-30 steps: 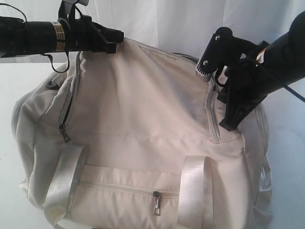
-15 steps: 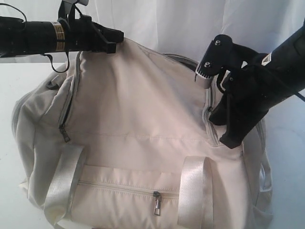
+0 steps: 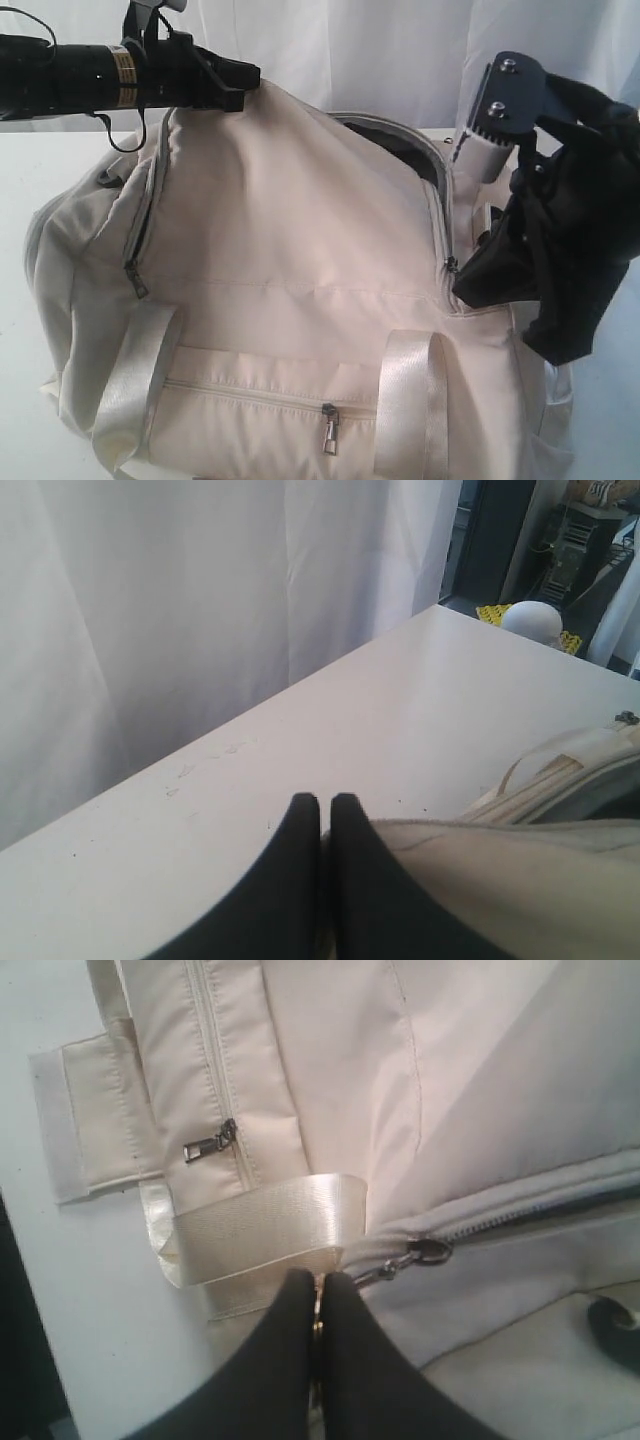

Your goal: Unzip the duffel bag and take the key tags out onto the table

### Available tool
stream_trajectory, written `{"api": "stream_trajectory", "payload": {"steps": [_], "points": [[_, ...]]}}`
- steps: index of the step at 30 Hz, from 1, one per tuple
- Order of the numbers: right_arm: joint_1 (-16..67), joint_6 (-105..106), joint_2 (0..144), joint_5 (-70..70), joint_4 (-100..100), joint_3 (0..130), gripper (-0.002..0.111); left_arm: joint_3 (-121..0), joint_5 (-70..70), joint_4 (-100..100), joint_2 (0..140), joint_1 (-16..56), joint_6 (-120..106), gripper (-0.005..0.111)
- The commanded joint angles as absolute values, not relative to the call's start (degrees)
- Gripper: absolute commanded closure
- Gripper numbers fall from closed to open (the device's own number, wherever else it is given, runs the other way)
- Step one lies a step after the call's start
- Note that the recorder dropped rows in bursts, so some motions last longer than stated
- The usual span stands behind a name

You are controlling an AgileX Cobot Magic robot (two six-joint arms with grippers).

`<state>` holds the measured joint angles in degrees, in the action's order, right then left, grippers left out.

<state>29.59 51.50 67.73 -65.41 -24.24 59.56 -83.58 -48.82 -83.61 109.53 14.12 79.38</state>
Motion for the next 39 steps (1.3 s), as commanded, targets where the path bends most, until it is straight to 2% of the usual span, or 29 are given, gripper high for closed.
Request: {"api": "stream_trajectory", "payload": {"steps": [1,20,22,25,30,31,39], "points": [[29.1,50.2,66.8,-70.0,-25.9,58.5,0.108,-84.1,-47.0,-82.3,108.6,13.9,79.6,0.107],[32.3,44.6,65.8,-70.0,-31.3,50.8,0.107,-84.1,-47.9,-81.0,108.6,13.9,79.6,0.107],[32.3,44.6,65.8,-70.0,-31.5,50.8,0.102,-84.1,-49.1,-81.0,108.6,13.9,79.7,0.107],[32.3,44.8,65.8,-70.0,-31.5,50.9,0.083,-84.1,-51.0,-81.0,108.6,13.9,79.7,0.107],[32.3,44.3,65.8,-70.0,-31.5,55.0,0.035,-84.1,-51.2,-81.0,108.6,13.9,79.7,0.107],[32.3,43.8,65.8,-70.0,-31.5,56.0,0.032,-84.1,-51.5,-81.0,108.6,13.9,79.7,0.107],[32.3,43.4,65.6,-57.5,-29.7,63.3,0.032,-84.1,-59.6,-84.8,108.0,13.9,79.7,0.107]]}}
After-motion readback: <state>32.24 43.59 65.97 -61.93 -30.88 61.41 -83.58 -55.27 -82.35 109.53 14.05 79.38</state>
